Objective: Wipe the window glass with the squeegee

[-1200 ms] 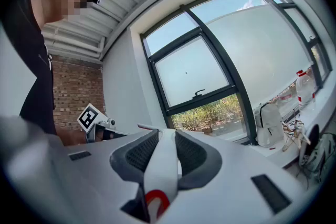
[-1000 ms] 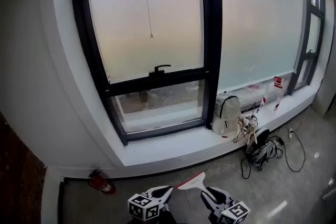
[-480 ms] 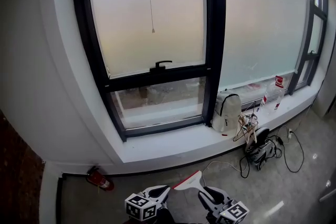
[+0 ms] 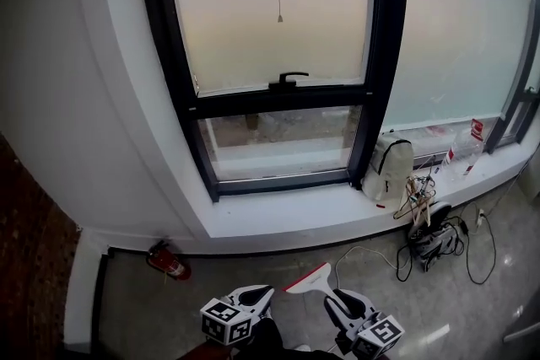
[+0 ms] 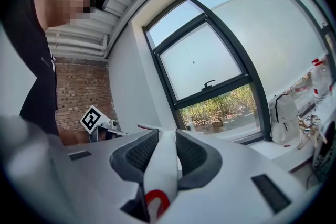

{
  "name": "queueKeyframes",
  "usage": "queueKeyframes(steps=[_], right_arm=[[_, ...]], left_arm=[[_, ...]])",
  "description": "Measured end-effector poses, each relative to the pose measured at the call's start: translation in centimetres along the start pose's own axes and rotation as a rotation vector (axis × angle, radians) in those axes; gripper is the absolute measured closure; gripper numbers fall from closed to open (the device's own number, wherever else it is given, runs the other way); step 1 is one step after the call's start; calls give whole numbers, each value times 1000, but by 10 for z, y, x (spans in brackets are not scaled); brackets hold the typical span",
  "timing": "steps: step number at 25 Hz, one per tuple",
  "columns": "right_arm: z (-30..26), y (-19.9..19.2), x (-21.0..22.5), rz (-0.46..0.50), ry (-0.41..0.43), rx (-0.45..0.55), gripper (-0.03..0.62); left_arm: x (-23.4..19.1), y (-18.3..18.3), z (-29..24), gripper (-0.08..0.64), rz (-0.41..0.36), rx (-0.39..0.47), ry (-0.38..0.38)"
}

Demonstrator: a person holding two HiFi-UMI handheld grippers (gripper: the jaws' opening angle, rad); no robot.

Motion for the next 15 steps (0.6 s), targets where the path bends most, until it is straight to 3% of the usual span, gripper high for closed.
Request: queueKeyframes(steps=[5, 12, 15], right_arm=[[-36, 8, 31, 36, 36, -52, 497], [-120, 40, 80, 224, 99, -185, 497], [-161, 42, 100, 262, 125, -221, 497]], left_arm=[[-35, 13, -15, 560, 35, 7, 43], [-96, 50, -49, 560, 82, 25, 95], [-127, 60, -64, 560, 104, 12, 120]])
Point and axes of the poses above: the fingertips, and each gripper's own axes: z backward along the fingers, x to its right, y out of its top, the point moved 7 cm from there along z, backward along the fingers, and after that the axes turned 15 degrees about y, right-handed, at the moved point
